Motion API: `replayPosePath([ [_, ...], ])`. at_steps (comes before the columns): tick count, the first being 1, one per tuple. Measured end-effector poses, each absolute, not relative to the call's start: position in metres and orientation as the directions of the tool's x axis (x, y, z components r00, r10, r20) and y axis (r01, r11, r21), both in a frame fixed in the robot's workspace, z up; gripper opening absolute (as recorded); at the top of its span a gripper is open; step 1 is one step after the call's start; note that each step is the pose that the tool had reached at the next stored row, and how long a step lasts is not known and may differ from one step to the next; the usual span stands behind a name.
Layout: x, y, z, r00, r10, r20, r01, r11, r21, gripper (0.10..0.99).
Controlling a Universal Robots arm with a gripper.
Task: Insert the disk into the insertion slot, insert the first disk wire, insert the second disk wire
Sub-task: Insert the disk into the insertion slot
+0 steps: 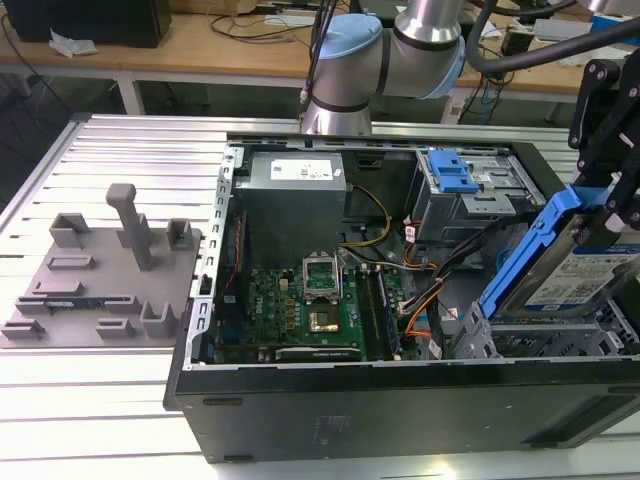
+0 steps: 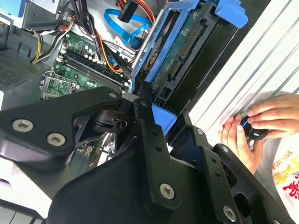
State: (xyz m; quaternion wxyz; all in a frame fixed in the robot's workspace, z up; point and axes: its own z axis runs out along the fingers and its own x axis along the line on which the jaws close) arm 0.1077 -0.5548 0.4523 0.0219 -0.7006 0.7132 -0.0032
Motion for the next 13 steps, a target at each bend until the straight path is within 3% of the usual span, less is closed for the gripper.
replayPosePath([
  [13,0.108,-0.557,0.425,-0.017,-0.999,-0.027,-0.999,0.018,-0.035,0.365],
])
